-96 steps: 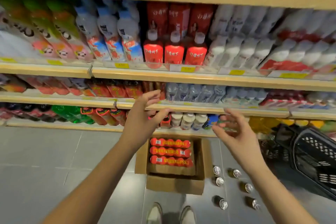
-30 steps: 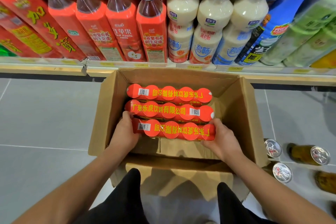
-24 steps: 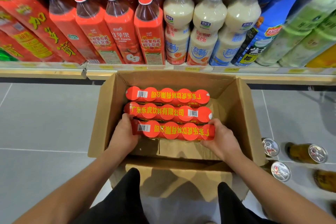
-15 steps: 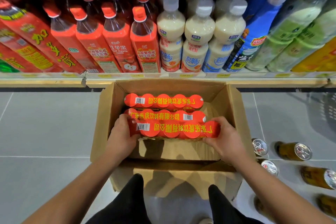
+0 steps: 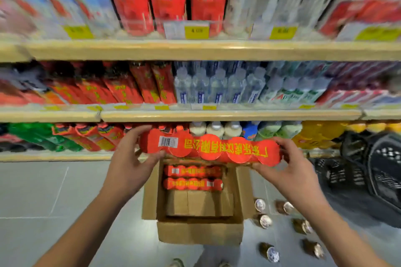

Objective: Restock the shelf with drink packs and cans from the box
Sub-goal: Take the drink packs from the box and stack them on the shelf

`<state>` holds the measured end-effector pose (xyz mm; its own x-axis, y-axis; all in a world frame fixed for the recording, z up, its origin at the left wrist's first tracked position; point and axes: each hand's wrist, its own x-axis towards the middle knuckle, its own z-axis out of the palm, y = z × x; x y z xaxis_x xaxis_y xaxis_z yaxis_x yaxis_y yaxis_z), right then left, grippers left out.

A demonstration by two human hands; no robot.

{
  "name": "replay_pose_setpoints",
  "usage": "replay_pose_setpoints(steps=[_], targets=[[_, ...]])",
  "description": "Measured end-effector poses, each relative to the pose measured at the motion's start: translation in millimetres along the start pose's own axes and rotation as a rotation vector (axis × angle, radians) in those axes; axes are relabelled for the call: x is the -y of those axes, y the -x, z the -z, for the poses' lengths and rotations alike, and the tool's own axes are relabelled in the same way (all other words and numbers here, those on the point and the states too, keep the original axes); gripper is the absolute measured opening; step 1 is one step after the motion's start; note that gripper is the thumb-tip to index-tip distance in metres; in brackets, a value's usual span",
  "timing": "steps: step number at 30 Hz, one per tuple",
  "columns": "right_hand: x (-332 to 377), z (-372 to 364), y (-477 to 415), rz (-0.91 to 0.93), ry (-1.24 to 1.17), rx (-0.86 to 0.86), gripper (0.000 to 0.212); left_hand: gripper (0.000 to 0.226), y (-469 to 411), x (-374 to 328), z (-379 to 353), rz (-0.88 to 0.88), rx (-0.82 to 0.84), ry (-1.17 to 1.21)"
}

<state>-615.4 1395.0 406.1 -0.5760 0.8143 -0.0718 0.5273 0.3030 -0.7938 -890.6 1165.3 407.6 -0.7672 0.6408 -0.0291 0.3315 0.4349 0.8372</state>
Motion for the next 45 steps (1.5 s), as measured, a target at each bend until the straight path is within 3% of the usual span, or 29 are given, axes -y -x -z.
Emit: replay_pose_setpoints(steps=[8,16,22,31,45], targets=[[186,163,21,0.105,-0.188,-0.122,0.069,0.058,-8,-241,145,-0.188,-0.099,0.242],[301,271,42,0.312,-0.335,-0.3,0.071,0.061,7,-375,214,-0.389,-0.196,0.296],[343,314,50,0.415,-0.421,-0.376,0.07,0.058,30,-426,240,-0.465,-0.289,0.258],[372,346,34,0.478,-0.44,-0.355,0.057,0.048,33,-471,244,-0.482,-0.387,0.189],[404,333,-56,0.434,-0.48,-0.358,0.071,0.05,-62,-482,251,-0.467,-0.427,0.145]])
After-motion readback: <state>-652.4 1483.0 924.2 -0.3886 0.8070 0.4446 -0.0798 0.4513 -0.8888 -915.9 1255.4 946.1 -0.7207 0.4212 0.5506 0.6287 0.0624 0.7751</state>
